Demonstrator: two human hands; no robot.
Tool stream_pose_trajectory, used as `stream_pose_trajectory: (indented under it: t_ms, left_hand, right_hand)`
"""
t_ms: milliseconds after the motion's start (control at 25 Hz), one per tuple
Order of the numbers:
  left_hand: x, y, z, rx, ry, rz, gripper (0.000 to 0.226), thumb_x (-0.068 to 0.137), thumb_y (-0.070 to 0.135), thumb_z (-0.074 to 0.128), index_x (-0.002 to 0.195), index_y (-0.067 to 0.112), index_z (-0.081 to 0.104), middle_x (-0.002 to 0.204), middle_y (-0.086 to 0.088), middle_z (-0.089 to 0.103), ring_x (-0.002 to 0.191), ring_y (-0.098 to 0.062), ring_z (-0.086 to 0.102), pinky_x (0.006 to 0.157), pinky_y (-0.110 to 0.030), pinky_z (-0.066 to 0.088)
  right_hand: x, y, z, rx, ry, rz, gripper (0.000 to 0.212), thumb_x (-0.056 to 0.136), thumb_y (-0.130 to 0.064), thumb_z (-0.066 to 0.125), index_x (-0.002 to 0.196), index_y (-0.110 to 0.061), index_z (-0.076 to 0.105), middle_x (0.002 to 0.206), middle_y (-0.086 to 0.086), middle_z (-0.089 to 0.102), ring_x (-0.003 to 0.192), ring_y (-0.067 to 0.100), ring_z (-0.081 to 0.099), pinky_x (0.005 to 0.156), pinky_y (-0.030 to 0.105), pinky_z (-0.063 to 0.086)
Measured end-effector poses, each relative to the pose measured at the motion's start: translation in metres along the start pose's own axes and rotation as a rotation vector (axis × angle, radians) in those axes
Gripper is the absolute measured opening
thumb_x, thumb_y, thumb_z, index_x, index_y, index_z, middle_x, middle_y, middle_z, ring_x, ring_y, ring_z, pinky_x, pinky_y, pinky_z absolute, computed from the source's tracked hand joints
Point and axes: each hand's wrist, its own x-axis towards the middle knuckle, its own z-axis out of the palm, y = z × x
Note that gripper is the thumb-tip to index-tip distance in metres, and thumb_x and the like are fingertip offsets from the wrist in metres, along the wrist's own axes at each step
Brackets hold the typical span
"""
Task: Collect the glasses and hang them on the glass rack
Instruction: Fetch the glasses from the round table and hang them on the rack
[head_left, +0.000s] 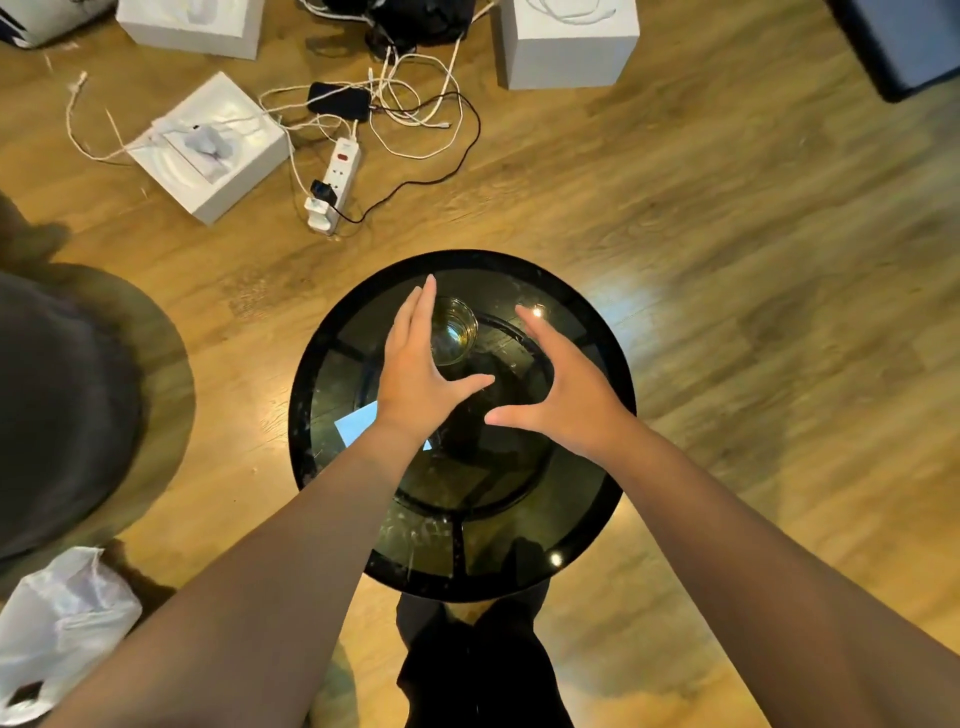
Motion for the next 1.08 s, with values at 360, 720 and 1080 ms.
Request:
stream_pose_trajectory:
  t_ms: [360,720,1080]
  left_hand:
    - [0.014,-0.015,0.004,-0.083,0.082,-0.092,0.126,0.064,0.037,0.099,0.158,0.049,0.016,0.156,0.010,0.045,0.143,-0.006,0.043,0.117,-0.036,0.041]
    - [-0.013,0.046,-0.044,-0.065,0.067,0.023,0.112,0.059,0.057,0.094,0.149,0.054,0.027,0.132,0.029,0.052,0.129,-0.001,0.052,0.106,-0.029,0.045]
    - [-0.079,0.208,-0.129,-0.082,-0.010,0.219,0.117,0.056,0.070,0.091,0.152,0.058,0.024,0.143,0.021,0.054,0.134,-0.002,0.051,0.109,-0.042,0.049]
  right_hand:
    - [-0.010,0.014,-0.012,-0.001,0.050,0.012,0.118,0.070,-0.045,0.097,0.160,-0.053,0.022,0.165,-0.015,0.038,0.152,0.006,0.034,0.118,0.037,0.037]
    - [-0.031,-0.026,-0.055,0.087,0.139,-0.009,0.113,0.069,-0.051,0.096,0.158,-0.055,0.027,0.147,-0.011,0.051,0.137,0.005,0.046,0.096,0.018,0.039]
    - [-0.135,-0.134,-0.115,0.188,0.277,-0.074,0.097,0.056,-0.075,0.084,0.145,-0.052,0.051,0.140,-0.025,0.057,0.127,-0.006,0.053,0.106,0.035,0.052]
